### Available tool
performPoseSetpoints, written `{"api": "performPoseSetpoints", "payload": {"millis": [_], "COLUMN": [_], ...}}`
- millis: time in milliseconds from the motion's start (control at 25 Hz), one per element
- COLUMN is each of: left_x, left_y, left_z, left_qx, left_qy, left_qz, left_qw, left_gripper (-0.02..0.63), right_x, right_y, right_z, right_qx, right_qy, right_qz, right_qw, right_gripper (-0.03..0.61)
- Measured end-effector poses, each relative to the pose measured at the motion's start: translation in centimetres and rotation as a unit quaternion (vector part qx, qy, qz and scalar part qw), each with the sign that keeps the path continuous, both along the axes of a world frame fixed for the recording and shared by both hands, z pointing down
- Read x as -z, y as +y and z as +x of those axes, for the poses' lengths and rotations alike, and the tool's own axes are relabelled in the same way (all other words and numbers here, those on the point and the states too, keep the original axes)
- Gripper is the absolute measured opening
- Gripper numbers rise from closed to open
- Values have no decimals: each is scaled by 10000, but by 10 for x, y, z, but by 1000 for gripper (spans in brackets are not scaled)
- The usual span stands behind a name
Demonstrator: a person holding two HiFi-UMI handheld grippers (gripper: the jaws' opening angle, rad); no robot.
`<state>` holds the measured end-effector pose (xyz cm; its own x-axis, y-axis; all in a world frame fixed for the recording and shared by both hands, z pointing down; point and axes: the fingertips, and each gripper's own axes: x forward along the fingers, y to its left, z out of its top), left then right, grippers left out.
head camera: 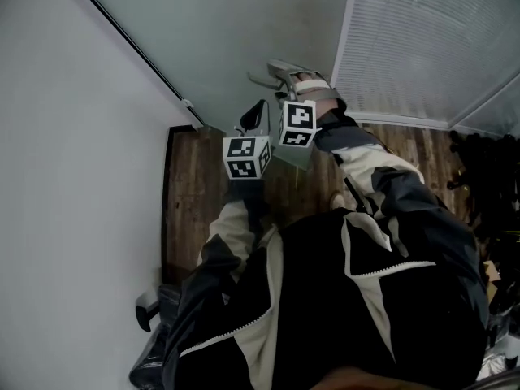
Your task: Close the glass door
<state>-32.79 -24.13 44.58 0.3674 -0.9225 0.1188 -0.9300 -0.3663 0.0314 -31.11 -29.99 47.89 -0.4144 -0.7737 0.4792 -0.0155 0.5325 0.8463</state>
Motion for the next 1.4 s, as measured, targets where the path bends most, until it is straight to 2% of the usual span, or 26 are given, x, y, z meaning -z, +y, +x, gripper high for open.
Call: {"api": "performPoseSetpoints", "payload": {"millis": [80,120,160,480,800,1280,1400], "left_x": [-2,-3,-3,-7,-8,0,6], "left_y": [3,4,6,8,-13,-83,-107], "left_z": [-6,-8,-9,-12,0,31,35], "left_qx": [42,59,72,-3,-94,-77,-6], "left_qy": [12,16,13,70,166,61,137], "left_qz": [-19,-20,-16,-17,-16,-27,11], "left_qw": [10000,10000,10000,10000,9998,9999,9999], "left_gripper": [11,11,11,11,11,11,11], "right_x": [-11,-18,-22,-27,-31,-24,-26], "right_y": [-7,-10,-12,-22,-61,-162,-190], "right_z": [-10,-12,-12,-10,8,51,58], "right_qx": [84,90,73,-21,-218,-475,-442], "right_qy": [484,653,741,831,1075,1137,1192], "right_qz": [166,205,222,347,543,840,880], "right_qw": [9987,9976,9970,9959,9925,9888,9880], "right_gripper": [218,195,137,127,126,120,120]}}
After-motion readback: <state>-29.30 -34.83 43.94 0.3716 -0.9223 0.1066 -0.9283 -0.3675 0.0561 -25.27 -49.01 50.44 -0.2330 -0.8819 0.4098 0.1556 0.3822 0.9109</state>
